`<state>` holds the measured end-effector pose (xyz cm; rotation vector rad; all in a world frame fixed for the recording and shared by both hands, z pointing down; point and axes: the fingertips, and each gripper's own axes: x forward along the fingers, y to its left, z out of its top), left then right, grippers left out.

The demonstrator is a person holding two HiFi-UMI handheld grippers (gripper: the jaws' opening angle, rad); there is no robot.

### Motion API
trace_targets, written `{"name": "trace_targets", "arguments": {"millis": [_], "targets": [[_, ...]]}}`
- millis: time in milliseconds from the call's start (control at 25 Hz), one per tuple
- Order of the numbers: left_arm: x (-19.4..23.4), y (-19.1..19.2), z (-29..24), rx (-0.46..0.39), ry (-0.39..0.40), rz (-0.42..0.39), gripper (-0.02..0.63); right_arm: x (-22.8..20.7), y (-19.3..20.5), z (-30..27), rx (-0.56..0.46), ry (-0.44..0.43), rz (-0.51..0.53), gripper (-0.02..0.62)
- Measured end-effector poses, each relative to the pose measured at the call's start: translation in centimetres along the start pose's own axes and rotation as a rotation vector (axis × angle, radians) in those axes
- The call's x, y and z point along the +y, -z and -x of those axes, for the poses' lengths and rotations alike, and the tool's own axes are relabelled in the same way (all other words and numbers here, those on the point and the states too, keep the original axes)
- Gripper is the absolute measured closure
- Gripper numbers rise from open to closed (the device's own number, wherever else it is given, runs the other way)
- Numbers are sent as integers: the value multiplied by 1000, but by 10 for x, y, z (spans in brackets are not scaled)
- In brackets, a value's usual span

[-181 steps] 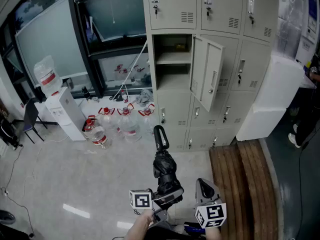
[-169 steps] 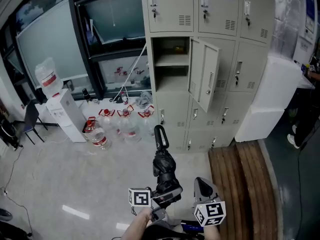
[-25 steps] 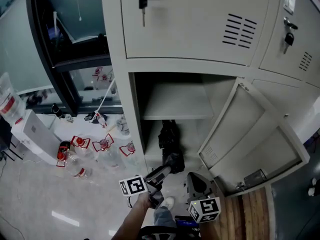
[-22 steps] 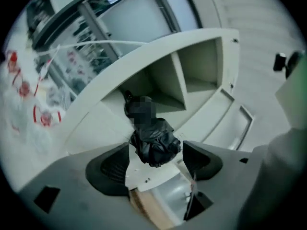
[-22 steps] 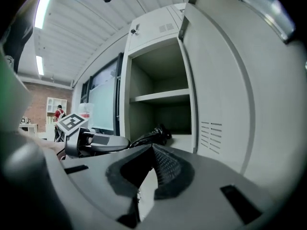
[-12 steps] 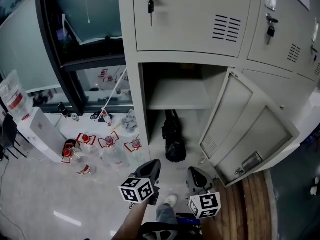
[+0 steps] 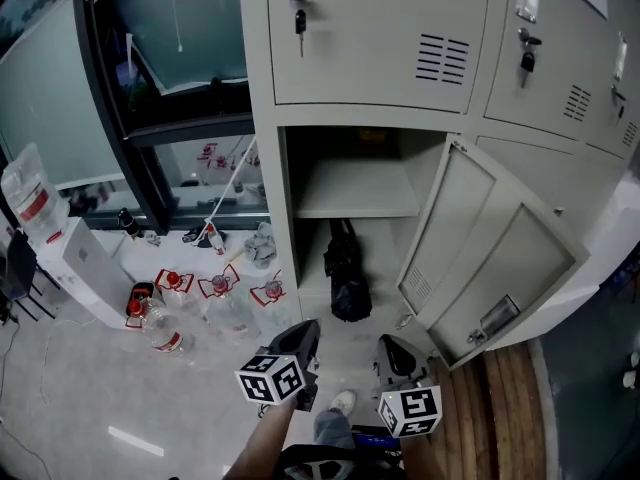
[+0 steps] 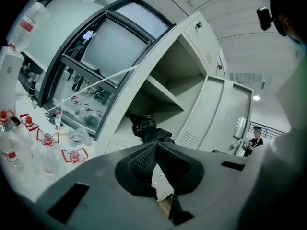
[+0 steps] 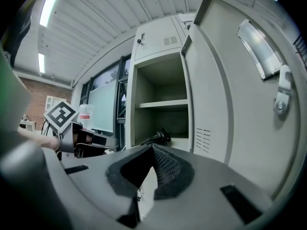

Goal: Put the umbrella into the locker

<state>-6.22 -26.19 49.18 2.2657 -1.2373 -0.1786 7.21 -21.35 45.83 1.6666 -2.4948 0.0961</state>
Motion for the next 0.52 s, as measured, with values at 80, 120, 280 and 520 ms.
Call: {"name": "trace_targets", "arguments": {"millis": [80, 120, 280, 520], "targets": [[1, 1, -1, 3, 4, 8, 591, 1, 1, -1, 2, -4, 2, 595], [1, 1, -1, 6, 6, 9, 591, 1, 1, -1, 3, -5, 3, 595], [2, 1, -3, 20, 1, -15, 591, 3, 1, -3, 5, -7, 6, 595], [12, 3, -4, 25, -22, -1, 591, 4, 3, -7, 8, -6, 2, 595]]}}
